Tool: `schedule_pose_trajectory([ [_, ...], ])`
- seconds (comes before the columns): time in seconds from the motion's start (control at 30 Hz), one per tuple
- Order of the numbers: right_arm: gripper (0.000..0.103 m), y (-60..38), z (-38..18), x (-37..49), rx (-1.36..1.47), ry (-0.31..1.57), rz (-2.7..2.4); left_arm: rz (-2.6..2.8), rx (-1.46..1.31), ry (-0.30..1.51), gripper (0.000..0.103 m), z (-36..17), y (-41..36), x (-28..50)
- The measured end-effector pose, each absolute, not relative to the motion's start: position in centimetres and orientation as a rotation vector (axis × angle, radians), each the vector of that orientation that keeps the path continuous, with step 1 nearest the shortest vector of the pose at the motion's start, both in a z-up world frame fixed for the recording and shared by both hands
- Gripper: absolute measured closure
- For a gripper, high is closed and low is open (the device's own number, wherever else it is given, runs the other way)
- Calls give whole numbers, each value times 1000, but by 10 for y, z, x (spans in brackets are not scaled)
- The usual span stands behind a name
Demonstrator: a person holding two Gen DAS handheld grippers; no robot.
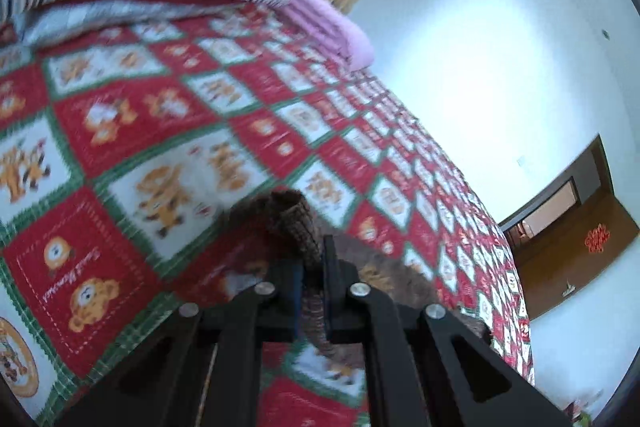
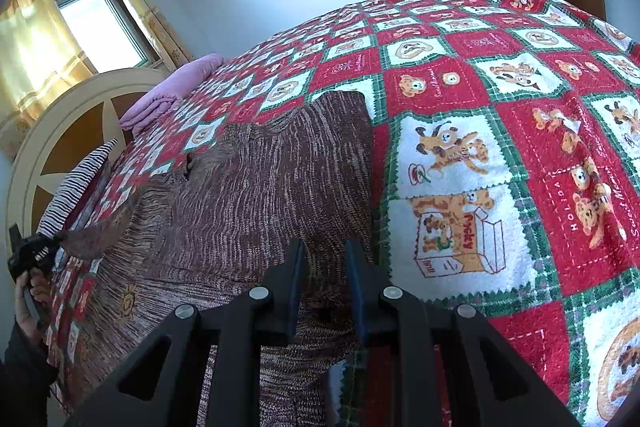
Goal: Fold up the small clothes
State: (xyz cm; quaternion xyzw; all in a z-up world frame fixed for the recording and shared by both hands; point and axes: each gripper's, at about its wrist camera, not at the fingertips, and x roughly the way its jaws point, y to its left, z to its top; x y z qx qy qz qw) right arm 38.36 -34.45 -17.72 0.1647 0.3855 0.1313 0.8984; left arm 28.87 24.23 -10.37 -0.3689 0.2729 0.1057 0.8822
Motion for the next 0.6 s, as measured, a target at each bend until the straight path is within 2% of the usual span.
schedule_pose_trajectory([
  [0.27,81,-345,-177,384,342,798,272,54,-621,516,96,-39,168,308],
  [0.4,81,-345,-177,384,342,798,272,-49,-473,518,96,-18,97,316],
  [0.5,80,-344,-177,384,343,799,273,-116,-329,546,96,-27,22,322],
  [0.57,80,-344,-177,384,343,798,273,-105,-251,599,90,-49,-22,330],
  [0.6,80,-344,-177,383,344,798,274,-102,-212,636,72,-62,-40,335],
])
